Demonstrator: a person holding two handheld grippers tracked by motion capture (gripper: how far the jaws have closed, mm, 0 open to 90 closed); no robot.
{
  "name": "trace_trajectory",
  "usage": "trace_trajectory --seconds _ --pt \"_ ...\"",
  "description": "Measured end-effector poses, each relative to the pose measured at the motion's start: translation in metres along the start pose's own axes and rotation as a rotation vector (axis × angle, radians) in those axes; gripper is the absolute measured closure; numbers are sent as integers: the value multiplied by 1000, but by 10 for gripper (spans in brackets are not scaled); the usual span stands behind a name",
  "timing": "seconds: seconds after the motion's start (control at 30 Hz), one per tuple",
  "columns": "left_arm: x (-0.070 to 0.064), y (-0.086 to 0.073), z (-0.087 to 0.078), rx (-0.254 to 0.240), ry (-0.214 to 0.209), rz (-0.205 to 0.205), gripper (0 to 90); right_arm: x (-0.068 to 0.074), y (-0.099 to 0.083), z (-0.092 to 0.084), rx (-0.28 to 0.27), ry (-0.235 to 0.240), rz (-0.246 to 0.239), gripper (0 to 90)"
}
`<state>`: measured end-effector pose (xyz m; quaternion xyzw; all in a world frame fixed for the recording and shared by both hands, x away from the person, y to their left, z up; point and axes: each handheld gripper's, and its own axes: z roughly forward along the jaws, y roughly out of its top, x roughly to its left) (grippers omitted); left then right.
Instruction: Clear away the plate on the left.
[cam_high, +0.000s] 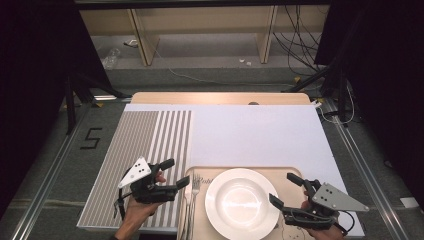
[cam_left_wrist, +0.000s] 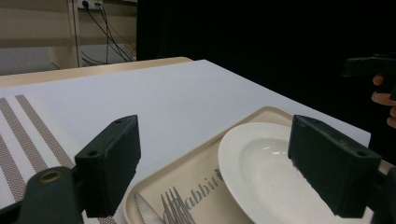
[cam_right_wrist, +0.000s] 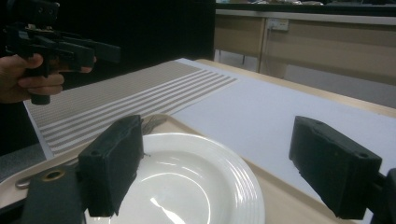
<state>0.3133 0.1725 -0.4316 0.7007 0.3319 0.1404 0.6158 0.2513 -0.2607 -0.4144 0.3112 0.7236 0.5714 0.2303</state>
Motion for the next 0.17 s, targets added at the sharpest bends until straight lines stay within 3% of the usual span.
trace_trajectory --seconds 0.17 --pt "0 0 0 4 -3 9 158 0 0 0 -2 0 0 184"
